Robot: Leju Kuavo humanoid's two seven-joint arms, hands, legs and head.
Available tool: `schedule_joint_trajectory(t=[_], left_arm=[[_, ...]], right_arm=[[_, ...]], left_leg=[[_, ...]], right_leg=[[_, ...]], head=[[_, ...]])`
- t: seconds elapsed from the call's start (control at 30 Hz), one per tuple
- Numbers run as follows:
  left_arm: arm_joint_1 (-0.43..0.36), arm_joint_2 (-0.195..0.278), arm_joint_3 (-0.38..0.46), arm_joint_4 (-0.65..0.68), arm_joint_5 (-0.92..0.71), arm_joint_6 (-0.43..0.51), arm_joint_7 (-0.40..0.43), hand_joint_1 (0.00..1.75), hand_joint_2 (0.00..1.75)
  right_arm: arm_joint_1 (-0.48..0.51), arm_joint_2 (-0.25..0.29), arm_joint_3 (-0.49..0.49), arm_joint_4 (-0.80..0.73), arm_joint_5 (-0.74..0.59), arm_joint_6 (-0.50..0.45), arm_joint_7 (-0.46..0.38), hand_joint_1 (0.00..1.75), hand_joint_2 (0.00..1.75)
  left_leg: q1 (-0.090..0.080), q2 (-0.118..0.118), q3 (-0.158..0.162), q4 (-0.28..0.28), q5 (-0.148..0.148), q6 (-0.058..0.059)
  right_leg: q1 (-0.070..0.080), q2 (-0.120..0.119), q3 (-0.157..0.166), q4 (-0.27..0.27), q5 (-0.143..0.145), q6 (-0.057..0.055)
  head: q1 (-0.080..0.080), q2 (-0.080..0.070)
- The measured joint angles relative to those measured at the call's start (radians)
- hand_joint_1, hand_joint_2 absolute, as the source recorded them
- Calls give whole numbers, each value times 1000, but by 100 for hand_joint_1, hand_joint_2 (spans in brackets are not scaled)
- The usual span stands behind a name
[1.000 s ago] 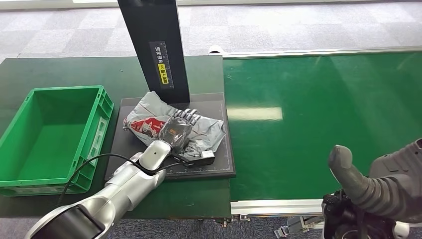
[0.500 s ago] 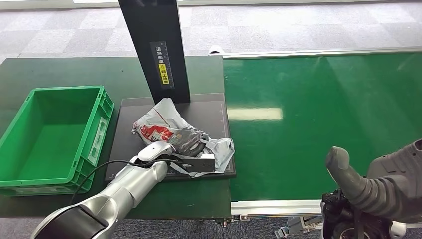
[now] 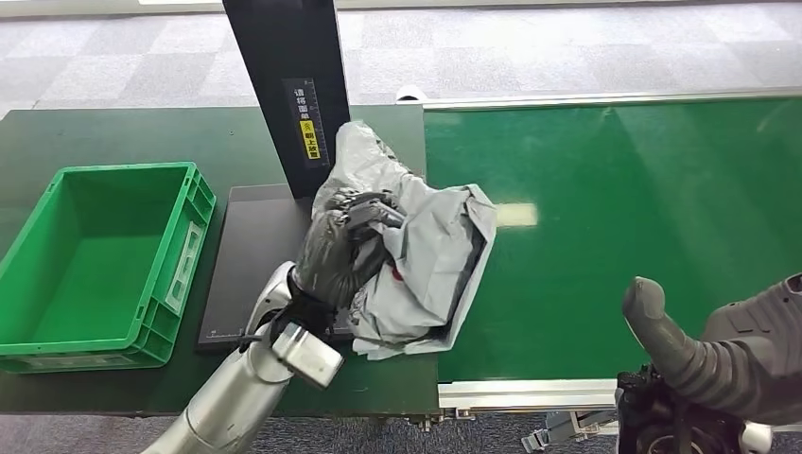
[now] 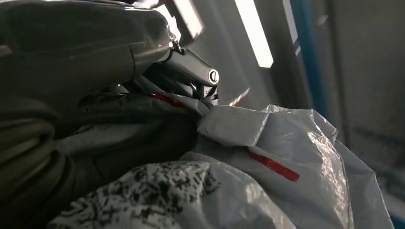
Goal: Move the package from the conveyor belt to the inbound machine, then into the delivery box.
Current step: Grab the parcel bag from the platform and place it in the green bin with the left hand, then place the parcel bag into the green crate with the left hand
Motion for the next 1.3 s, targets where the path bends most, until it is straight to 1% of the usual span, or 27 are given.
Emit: schedule_joint_trajectory(t=[0.07, 0.13, 0.2, 0.27, 0.3, 0.37, 0.43, 0.5, 0.6, 0.73, 0.9, 1.0, 1.13, 1.17, 1.27, 1.3], left_arm=[[17, 19, 8, -91, -36, 129, 0, 175, 175], [16, 41, 39, -139, -44, 234, 14, 175, 175], [-6, 62, 85, -139, -18, 274, 31, 175, 175], [-50, 81, 144, -101, 16, 278, 58, 175, 175], [-80, 92, 177, -67, 19, 281, 84, 175, 175], [-153, 119, 247, 42, -22, 304, 162, 175, 175], [-240, 157, 318, 198, -98, 327, 239, 175, 175], [-323, 204, 381, 376, -163, 331, 293, 175, 175], [-401, 268, 450, 606, -224, 329, 353, 175, 175], [-438, 332, 483, 796, -288, 329, 444, 175, 175], [-446, 385, 503, 920, -327, 356, 541, 175, 175], [-444, 411, 521, 963, -330, 379, 556, 175, 175], [-440, 430, 535, 997, -334, 388, 557, 174, 175], [-439, 432, 537, 1003, -337, 389, 560, 143, 175], [-437, 437, 540, 1016, -353, 396, 574, 13, 175], [-436, 438, 544, 1019, -351, 401, 576, 0, 175]], right_arm=[[18, 0, -4, 0, 0, -6, -8, 0, 175], [39, 0, -7, 1, -6, -8, -19, 0, 175], [55, 0, -8, 2, -11, -8, -29, 0, 175], [65, 0, -9, 3, -15, -8, -33, 0, 175], [68, 0, -9, 4, -19, -8, -34, 0, 175], [71, -1, -10, 7, -31, -6, -34, 0, 175], [75, -2, -14, 11, -47, -6, -35, 0, 175], [82, -4, -20, 16, -62, -6, -39, 0, 175], [96, -8, -24, 24, -75, 2, -41, 0, 175], [108, -13, -24, 38, -80, 20, -36, 0, 175], [114, -20, -24, 60, -86, 35, -25, 0, 175], [116, -25, -23, 77, -92, 37, -23, 0, 175], [116, -29, -23, 94, -94, 39, -22, 0, 175], [116, -30, -23, 97, -95, 40, -22, 0, 175], [114, -32, -22, 107, -106, 48, -20, 0, 175], [111, -32, -22, 111, -112, 54, -18, 0, 175]], left_leg=[[0, 0, 0, 0, 0, 0], [0, 0, 1, 0, 0, 0], [1, 0, 1, 0, 1, 0], [1, 0, 1, 0, 2, 0], [1, 0, 1, 0, 3, 0], [1, 1, 2, 0, 3, 0], [1, 3, 2, 0, 4, 0], [1, 5, 3, 0, 4, -1], [1, 8, 3, 0, 4, -1], [1, 7, 0, 0, 4, -1], [1, 7, -3, 0, 3, -1], [1, 6, -3, 0, 3, -1], [1, 5, -4, 0, 3, -1], [1, 5, -4, 0, 3, -1], [1, 5, -4, 0, 4, -1], [1, 5, -4, 0, 4, -1]], right_leg=[[0, 0, 0, 0, 0, 0], [1, 0, 0, 0, 0, 0], [1, 0, 0, 0, 0, -1], [1, 0, 1, 0, 1, -1], [1, 0, 1, 0, 1, -2], [1, 0, 1, 0, 2, -2], [1, 1, 1, 0, 3, -3], [1, 4, 0, 1, 4, -4], [1, 8, -2, 2, 4, -4], [1, 8, -5, 3, 3, -4], [1, 7, -7, 2, 3, -4], [1, 6, -7, 2, 3, -4], [1, 5, -7, 2, 3, -4], [1, 5, -7, 2, 3, -4], [1, 5, -7, 2, 3, -4], [1, 5, -7, 2, 3, -4]], head=[[0, 0], [0, 0], [0, 0], [0, 0], [0, 0], [0, 0], [0, 0], [0, 0], [0, 0], [0, 0], [1, 0], [1, 0], [0, 0], [0, 0], [0, 0], [1, 0]])
